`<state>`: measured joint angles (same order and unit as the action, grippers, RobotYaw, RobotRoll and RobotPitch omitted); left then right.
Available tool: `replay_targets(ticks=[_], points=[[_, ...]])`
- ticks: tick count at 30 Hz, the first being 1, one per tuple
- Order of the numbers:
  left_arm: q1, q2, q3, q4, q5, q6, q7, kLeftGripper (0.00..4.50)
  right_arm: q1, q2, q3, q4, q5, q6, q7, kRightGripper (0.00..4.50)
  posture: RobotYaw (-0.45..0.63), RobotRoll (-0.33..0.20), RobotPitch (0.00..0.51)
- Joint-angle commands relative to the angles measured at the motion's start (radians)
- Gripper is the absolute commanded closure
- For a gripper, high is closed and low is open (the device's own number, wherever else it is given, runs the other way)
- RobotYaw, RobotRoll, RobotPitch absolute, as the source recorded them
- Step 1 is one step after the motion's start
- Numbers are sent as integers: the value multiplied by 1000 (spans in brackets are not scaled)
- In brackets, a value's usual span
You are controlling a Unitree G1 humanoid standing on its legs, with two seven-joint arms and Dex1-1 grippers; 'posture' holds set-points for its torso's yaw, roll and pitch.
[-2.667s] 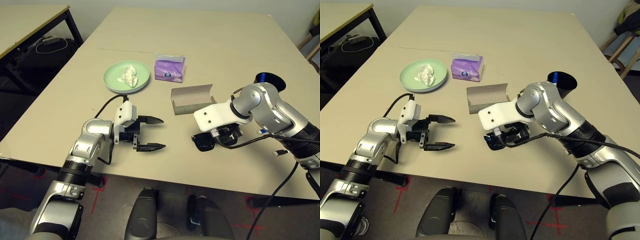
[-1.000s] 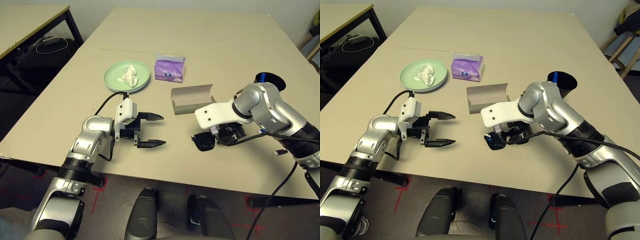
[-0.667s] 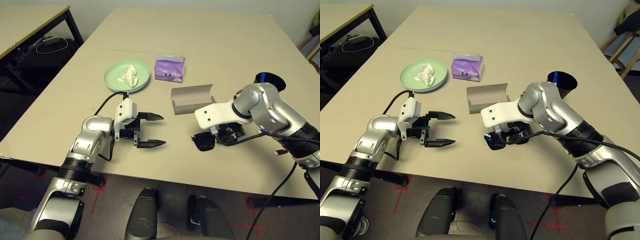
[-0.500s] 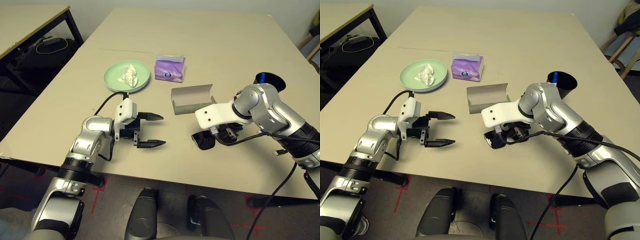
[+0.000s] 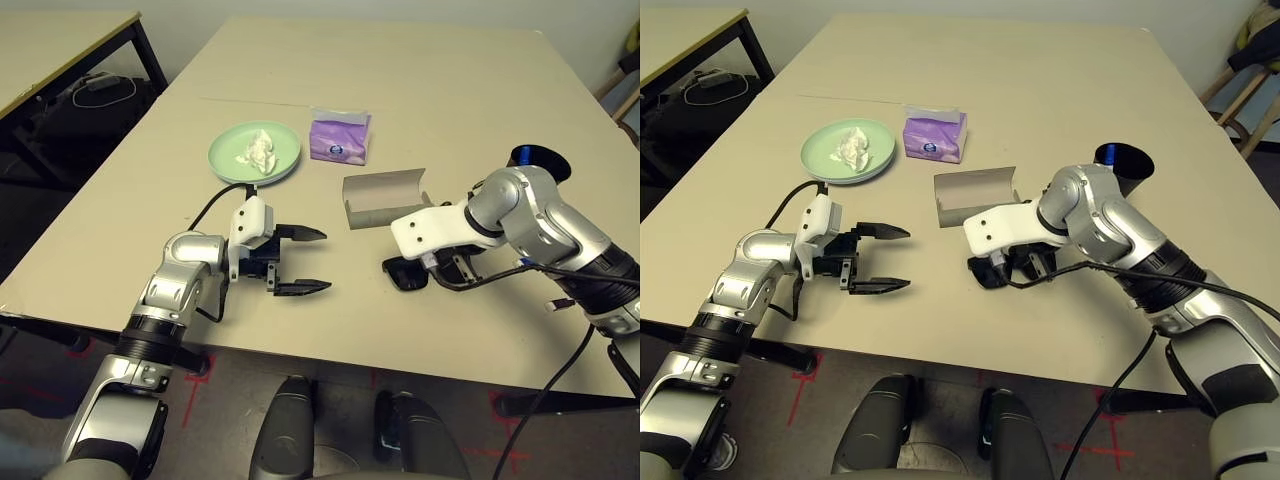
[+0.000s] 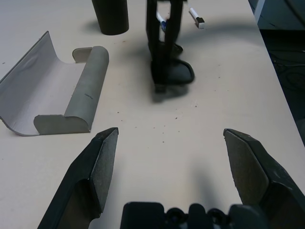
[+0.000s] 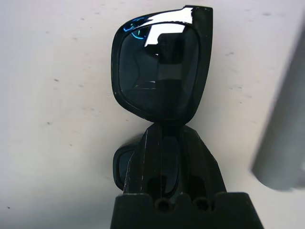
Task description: Organize and tidy the items on the table.
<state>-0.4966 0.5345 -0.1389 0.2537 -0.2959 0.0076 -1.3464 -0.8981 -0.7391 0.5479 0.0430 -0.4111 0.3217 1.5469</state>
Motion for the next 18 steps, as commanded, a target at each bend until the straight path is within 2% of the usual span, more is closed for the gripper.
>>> replay_targets(ticks=[1,9,18], points=[[4,16,0,-5,6,-4,-4,0,-52,-19,-57,5,23,-19,-19,4147,263,0,118],[-22,-15,21,5,-20,15,22,0,-144,61,-53,72,-4,-24,-109,4147,255,0,109],[-27,-4,28,-7,-22,22,31,0,-199,160,-18,227,-62,-82,-213,4147,278,0,95]])
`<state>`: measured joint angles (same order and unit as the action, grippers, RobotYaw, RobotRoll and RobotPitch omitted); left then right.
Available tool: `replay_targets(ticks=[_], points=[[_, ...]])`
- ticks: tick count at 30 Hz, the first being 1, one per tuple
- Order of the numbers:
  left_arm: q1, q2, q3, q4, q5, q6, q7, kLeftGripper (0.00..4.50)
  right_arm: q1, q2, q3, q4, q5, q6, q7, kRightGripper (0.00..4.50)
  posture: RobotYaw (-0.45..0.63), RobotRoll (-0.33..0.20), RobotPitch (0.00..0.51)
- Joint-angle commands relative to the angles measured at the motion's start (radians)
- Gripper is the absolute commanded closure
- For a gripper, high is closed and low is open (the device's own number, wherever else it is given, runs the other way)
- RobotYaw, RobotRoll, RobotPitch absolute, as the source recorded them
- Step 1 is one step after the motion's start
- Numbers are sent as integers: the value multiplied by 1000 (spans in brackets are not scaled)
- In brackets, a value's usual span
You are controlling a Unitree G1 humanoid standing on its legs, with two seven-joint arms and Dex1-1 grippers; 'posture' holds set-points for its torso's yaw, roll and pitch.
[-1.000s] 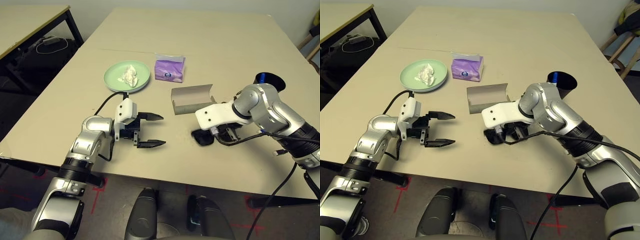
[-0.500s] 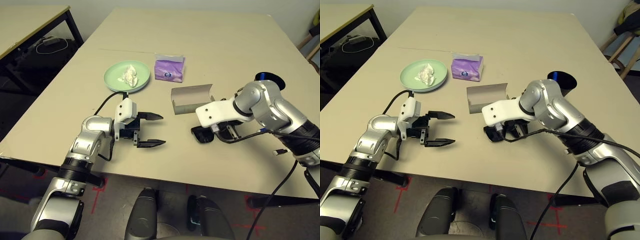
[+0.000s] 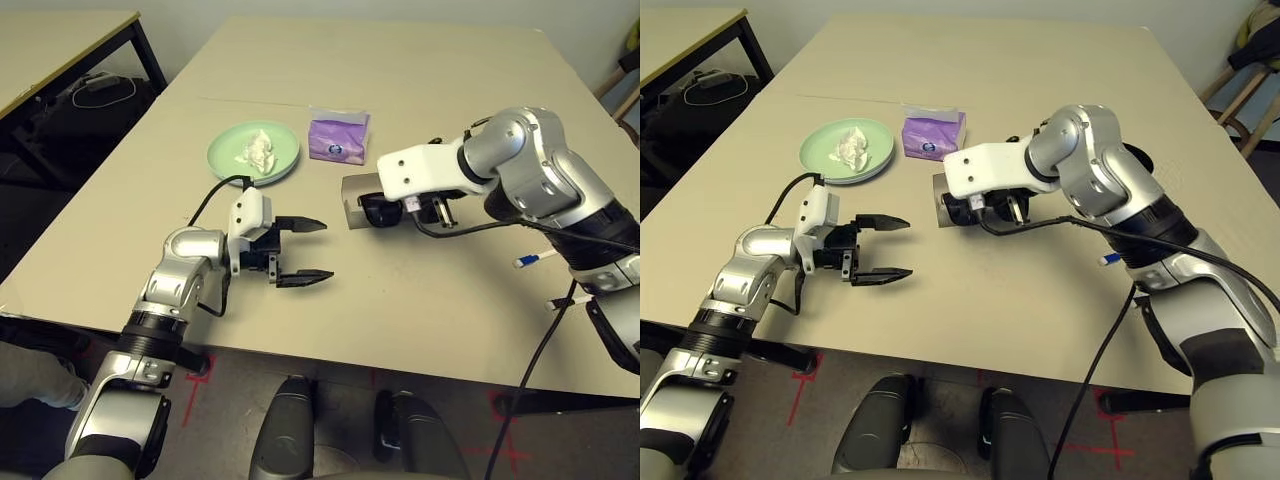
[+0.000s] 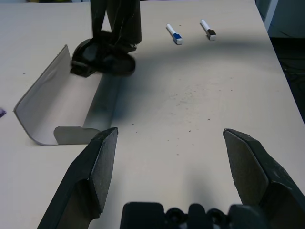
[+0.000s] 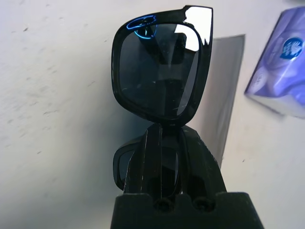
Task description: Organize and tidy the items on the table.
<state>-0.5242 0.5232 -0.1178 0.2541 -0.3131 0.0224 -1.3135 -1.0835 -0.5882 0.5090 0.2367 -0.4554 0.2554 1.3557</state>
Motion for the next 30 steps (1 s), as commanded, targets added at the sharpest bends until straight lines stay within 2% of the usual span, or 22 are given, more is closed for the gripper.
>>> replay_targets(ticks=[1,8,15,30], points=[[3,11,8,-10,-5,8,0,0,-22,21,25,60,-29,-26,-41,4147,279,0,93],[14,20,13,-25,-8,17,9,0,-76,94,44,247,-82,-87,-155,4147,284,0,94],[31,25,21,-52,-8,32,15,0,-110,127,50,375,-119,-152,-222,4147,292,0,97],[45,26,24,-91,-12,60,38,0,-146,191,47,534,-162,-213,-303,4147,308,0,104]])
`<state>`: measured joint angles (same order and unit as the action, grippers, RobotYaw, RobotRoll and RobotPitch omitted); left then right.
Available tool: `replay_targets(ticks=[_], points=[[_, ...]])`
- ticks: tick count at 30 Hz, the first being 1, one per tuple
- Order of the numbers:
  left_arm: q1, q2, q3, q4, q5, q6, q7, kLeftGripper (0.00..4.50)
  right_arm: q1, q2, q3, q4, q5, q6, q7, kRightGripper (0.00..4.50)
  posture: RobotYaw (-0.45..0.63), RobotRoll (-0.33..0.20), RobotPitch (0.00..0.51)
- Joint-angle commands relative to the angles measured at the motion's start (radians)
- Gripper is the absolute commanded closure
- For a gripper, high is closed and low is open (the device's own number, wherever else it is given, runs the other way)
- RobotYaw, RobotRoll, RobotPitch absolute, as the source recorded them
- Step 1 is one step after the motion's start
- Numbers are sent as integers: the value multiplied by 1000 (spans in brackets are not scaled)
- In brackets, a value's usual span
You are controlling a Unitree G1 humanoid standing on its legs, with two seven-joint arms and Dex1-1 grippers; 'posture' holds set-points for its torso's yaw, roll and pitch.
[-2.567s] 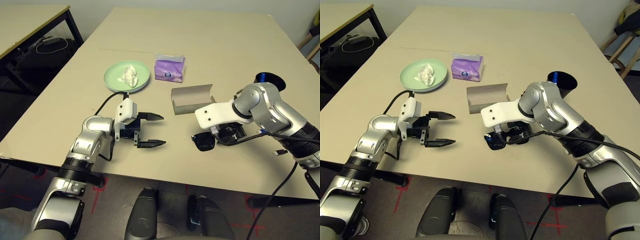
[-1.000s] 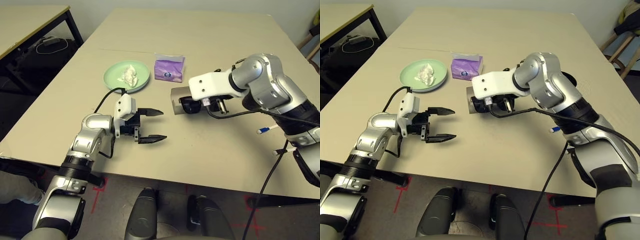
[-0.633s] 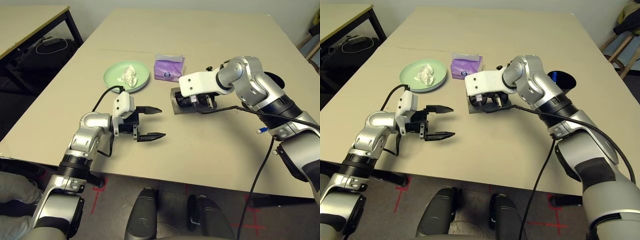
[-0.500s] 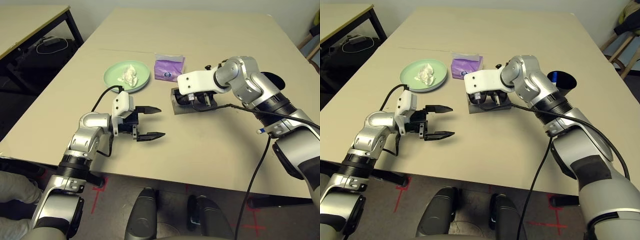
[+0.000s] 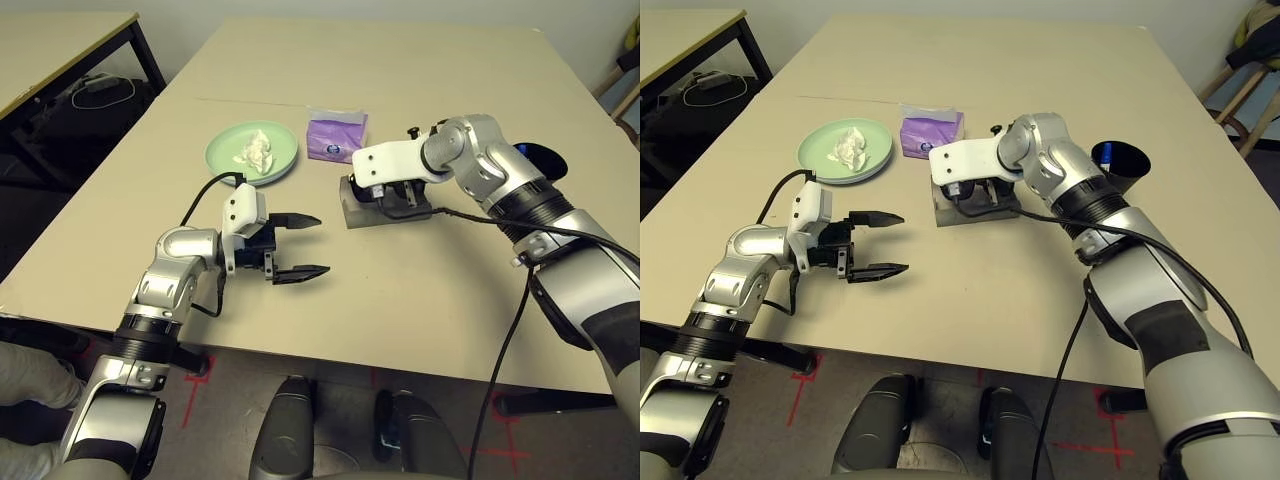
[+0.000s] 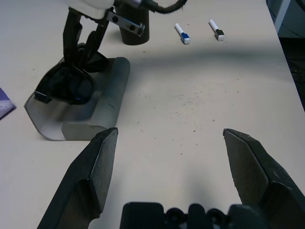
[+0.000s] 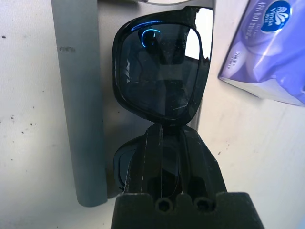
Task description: Organize and tidy the items on the table.
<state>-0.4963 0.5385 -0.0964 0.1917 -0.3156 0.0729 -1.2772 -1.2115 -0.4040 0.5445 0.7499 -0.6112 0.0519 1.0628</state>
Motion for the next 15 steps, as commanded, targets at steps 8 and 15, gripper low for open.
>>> replay_targets(ticks=[8,15], points=[[33,11,3,-51,-10,19,14,0,25,18,24,-6,-12,-2,10,4147,313,0,106],[30,10,1,-48,-8,17,19,0,41,0,26,-43,-9,11,43,1634,305,0,102]])
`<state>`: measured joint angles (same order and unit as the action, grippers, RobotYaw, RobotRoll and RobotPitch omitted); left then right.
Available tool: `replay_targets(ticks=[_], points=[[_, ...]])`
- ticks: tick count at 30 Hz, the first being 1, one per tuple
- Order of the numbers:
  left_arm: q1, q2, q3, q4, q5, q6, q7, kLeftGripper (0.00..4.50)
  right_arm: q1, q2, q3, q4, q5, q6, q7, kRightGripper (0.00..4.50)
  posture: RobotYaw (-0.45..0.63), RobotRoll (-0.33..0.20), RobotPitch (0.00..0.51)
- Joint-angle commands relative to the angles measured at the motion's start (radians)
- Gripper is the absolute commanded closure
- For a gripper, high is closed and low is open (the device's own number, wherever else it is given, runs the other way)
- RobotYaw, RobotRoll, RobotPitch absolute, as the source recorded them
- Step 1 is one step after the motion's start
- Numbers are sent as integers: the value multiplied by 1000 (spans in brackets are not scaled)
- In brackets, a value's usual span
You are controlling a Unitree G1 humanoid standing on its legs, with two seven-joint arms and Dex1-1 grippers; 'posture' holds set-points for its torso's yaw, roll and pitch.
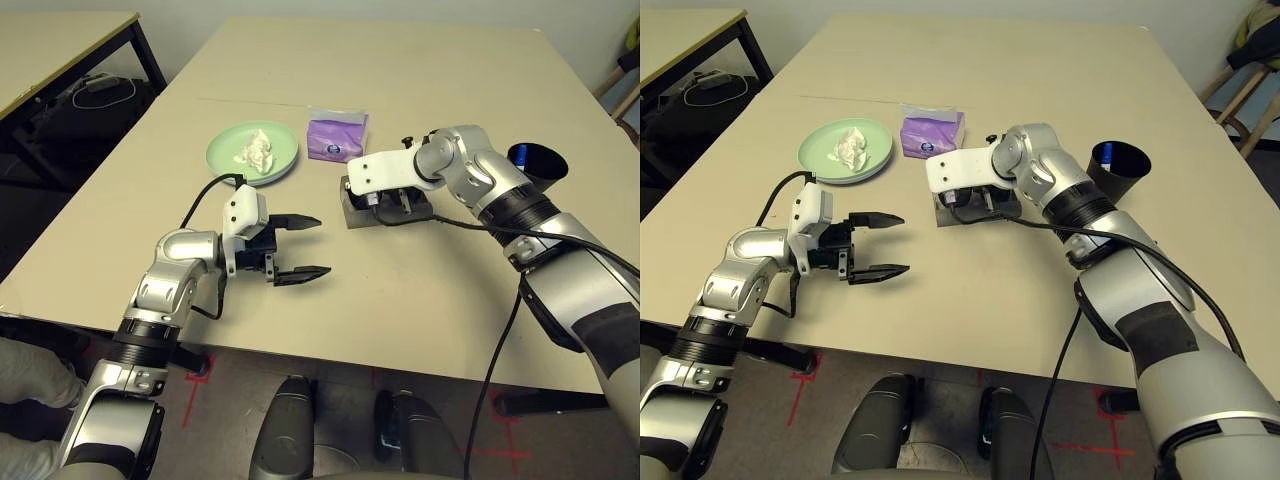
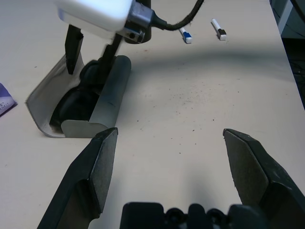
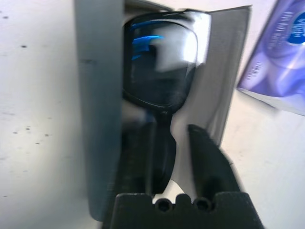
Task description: Organize and tidy the items on the table.
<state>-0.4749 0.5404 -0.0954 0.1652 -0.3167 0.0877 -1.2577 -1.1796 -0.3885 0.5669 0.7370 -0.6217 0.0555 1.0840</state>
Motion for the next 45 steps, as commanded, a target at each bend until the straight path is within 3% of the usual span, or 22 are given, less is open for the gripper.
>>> replay_targets(ticks=[1,4,10,15,20,27,36,45], points=[[7,7,0,-19,-6,1,-1,0,9,-18,3,-33,2,8,24,1230,303,0,101],[2,4,-1,-13,-5,-3,-2,0,8,-33,-7,-54,10,20,36,72,296,0,97],[-8,1,-1,10,-1,-16,-5,0,11,-57,-71,-128,68,119,71,28,278,0,88],[-29,-26,9,45,-1,-15,30,0,76,-44,-253,-180,205,299,-25,28,208,0,79],[-50,-30,3,72,4,-17,26,0,204,-8,-464,-317,446,353,-67,28,175,0,81],[-89,-34,11,135,9,-28,28,0,429,3,-612,-518,655,471,-121,28,137,0,79],[-123,-60,25,223,15,-72,48,0,702,33,-718,-613,859,255,-157,28,120,0,89],[-104,-68,31,233,10,-93,70,0,821,11,-753,-548,925,17,-149,28,142,0,98]])
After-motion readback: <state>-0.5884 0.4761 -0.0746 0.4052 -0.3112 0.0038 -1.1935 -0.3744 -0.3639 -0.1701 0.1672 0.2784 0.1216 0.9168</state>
